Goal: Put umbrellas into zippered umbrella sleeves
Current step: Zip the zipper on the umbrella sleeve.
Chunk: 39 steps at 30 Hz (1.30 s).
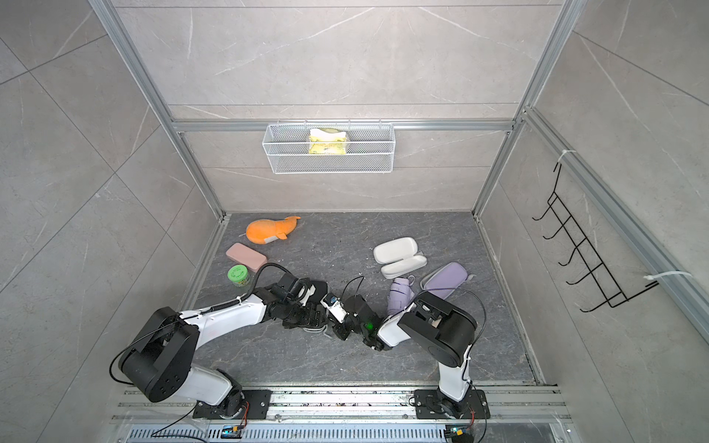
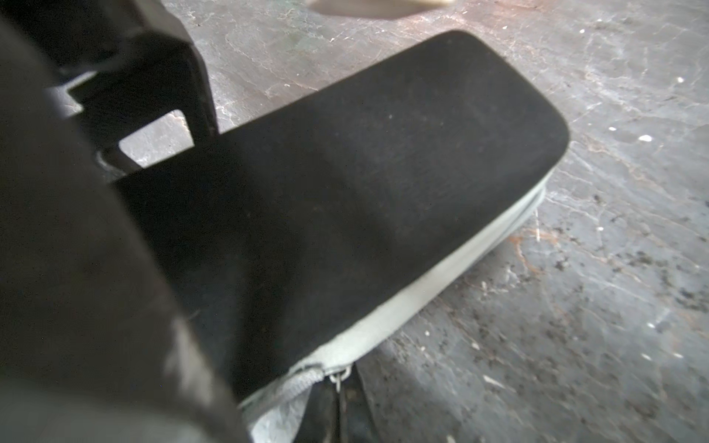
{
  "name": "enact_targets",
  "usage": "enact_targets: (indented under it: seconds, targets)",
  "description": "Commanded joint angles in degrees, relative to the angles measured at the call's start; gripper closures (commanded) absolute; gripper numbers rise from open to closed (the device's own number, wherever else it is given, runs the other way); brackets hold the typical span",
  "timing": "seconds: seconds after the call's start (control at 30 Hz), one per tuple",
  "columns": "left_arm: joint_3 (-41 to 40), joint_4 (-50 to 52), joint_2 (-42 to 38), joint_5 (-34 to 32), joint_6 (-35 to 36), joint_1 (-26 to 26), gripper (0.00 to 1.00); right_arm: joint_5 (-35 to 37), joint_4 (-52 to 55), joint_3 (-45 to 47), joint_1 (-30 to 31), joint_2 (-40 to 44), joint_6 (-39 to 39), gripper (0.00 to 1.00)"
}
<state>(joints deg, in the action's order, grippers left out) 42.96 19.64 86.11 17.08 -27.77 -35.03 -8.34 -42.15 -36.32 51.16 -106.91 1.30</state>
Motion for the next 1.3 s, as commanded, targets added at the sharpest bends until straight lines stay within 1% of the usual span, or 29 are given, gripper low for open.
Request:
enact_targets:
  seconds: [0.0,0.1,0.2,0.4,0.53,0.67,0.9,1.0,1.07,1.13,1.2,1.27]
  targets:
    - [0.22,2.71,4.32,-0.72,2.82,-1.72,0.11,-2.82,-2.53,-1.11,-0.7,0.37,-1.38,1.0]
    - [1.66,4.94,6.44,-2.15,4.02,-3.78,0.16,-0.29,-1.59,-1.77,-1.16,0.39,-1.48,1.0]
    - [3.15,7.28,9.16,-2.51,4.93,-4.57,0.24,2.47,-0.78,-2.28,-1.62,0.39,-1.4,1.0]
    - [4.4,8.74,10.64,-1.17,6.53,-5.48,0.3,7.31,2.56,-5.13,-3.06,-0.29,-0.67,1.0]
    - [5.54,9.05,11.42,1.38,7.55,-5.58,0.33,7.73,3.84,-7.38,-4.14,-0.62,0.74,1.0]
    - [6.84,8.92,12.13,4.28,8.36,-5.66,0.38,8.05,4.92,-9.54,-5.16,-1.7,1.36,1.0]
    - [8.2,9.27,12.98,8.38,9.32,-5.67,0.48,8.95,9.36,-12.66,-6.85,-2.12,-1.56,1.0]
    - [8.97,10.39,13.24,9.95,10.32,-6.06,0.5,8.74,13.52,-15.06,-7.47,-2.17,-2.54,1.0]
    - [9.83,11.94,12.84,9.96,11.32,-6.19,0.48,8.12,14.1,-15.5,-7.49,-2.28,-2.99,1.0]
    - [10.4,13.22,11.76,9.75,12.38,-6.19,0.44,7.99,15.1,-15.63,-7.47,-2.47,-3.91,1.0]
    - [10.43,14.3,9.83,8.7,12.87,-6.11,0.32,7.68,15.59,-14.78,-7.48,-1.78,-4.99,1.0]
    - [10.36,15.07,7.63,5.93,13.11,-5.71,0.19,5.99,15.61,-12.67,-7.32,0.04,-6.7,1.0]
